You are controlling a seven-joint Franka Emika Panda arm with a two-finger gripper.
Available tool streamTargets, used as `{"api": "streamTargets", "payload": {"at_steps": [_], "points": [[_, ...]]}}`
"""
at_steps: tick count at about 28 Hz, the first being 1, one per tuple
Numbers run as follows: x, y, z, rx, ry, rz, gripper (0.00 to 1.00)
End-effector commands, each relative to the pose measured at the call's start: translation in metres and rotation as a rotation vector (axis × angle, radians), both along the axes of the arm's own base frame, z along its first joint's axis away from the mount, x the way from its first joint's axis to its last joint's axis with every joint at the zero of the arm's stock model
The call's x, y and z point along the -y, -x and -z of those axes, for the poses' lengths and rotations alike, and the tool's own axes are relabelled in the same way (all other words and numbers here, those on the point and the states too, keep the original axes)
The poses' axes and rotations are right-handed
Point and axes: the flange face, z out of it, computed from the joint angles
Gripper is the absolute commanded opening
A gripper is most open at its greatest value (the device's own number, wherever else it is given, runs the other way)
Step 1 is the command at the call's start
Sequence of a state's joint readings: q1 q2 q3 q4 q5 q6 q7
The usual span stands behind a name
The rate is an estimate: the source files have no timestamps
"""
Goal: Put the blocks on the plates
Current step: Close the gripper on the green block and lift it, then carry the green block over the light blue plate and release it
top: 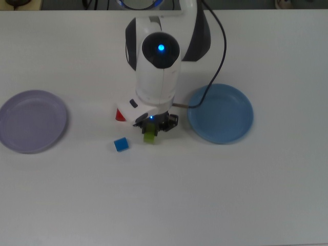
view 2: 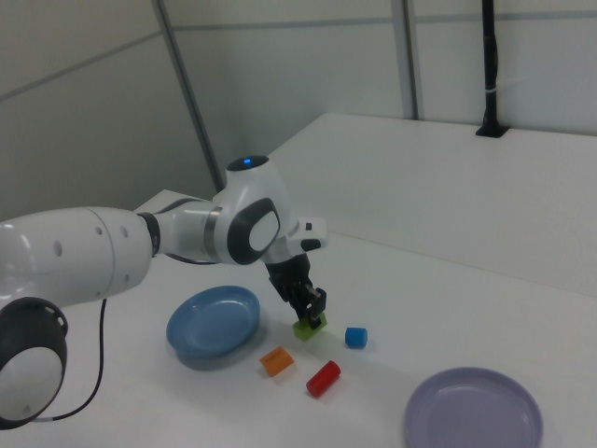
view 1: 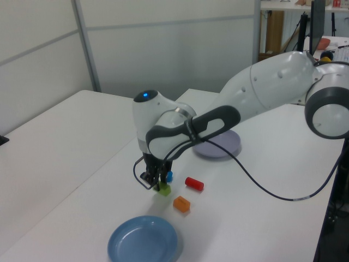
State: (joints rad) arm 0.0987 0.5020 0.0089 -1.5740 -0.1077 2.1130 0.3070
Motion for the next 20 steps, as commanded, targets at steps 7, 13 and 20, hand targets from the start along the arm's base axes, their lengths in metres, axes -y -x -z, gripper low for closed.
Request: {"api": "streamTargets", "payload": {"at_steps": [7, 13, 20], "points": [[-0.12, 0.04, -0.037, -0.033, 0.019, -0.183, 0.0], [-0.149, 0.039, -0.01, -0.043, 0.05, -0.221, 0.0], [-0.166, 0.029, -0.006, 0.054, 0.008, -0.252, 0.02]]}}
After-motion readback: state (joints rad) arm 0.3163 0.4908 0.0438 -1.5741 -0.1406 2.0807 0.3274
